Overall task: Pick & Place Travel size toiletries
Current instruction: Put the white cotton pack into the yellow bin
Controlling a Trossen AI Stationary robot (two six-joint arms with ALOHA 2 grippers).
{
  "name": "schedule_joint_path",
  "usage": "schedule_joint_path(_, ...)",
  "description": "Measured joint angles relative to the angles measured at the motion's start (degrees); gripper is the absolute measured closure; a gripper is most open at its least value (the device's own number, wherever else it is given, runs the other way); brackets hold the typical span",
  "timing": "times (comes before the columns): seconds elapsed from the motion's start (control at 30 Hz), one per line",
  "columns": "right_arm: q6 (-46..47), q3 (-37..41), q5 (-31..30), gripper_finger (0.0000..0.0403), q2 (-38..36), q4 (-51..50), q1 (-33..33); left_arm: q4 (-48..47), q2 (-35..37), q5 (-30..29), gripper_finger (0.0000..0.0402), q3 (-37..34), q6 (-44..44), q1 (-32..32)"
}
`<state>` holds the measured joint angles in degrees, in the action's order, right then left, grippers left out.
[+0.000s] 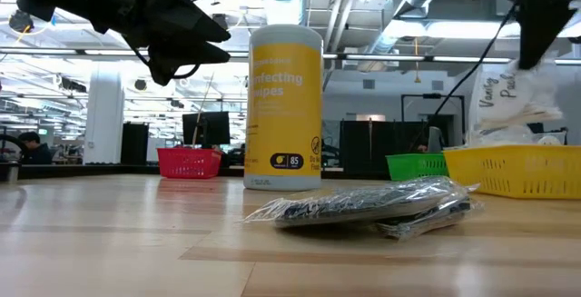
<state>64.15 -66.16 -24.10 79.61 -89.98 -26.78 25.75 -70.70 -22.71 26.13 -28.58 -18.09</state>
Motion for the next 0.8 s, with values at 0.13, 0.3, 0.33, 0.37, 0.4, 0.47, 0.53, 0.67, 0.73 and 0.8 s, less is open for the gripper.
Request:
schedule_joint_path(0.13, -1.99, 1.85, 0.26, 0.0403, 2.39, 0.08, 0.67, 0.23, 0.02, 0.01, 0.0266, 0.00, 0.00, -0.02)
schedule_joint_path(0.3, -3.51, 1.85, 0.02, 0.0403, 2.45, -0.05, 2.23, 0.23, 0.02, 0.01, 0.0266, 0.00, 0.00, -0.02)
schedule_joint_path(0.33, -3.89, 1.85, 0.02, 0.0403, 2.45, -0.10, 2.63, 0.26, 0.02, 0.01, 0.0266, 0.00, 0.00, -0.02)
schedule_joint_path(0.37, -3.95, 1.85, 0.02, 0.0403, 2.45, -0.02, 3.03, 0.30, 0.02, 0.01, 0.0266, 0.00, 0.00, -0.02)
schedule_joint_path(0.4, -4.17, 1.85, 0.02, 0.0403, 2.45, -0.02, 3.40, 0.38, 0.02, 0.01, 0.0266, 0.00, 0.00, 0.00)
schedule_joint_path(0.47, -5.37, 1.85, 0.02, 0.0403, 2.45, -0.04, 3.93, 0.43, 0.02, 0.01, 0.0266, 0.00, 0.00, -0.02)
schedule_joint_path(0.53, -6.35, 1.85, 0.01, 0.0403, 2.45, -0.03, 4.43, 0.45, 0.02, 0.01, 0.0266, 0.00, 0.00, -0.02)
schedule_joint_path(0.67, -6.70, 1.85, -0.47, 0.0403, 2.45, -0.04, 5.86, 0.45, 0.02, 0.01, 0.0266, 0.00, 0.00, -0.02)
schedule_joint_path(0.73, -6.76, 1.85, -1.40, 0.0403, 2.45, -0.04, 6.41, 0.45, 0.02, 0.01, 0.0266, 0.00, 0.00, -0.02)
schedule_joint_path(0.8, -7.24, 1.85, -1.81, 0.0403, 2.45, -0.04, 6.83, 0.45, 0.02, 0.01, 0.0266, 0.00, 0.13, -0.02)
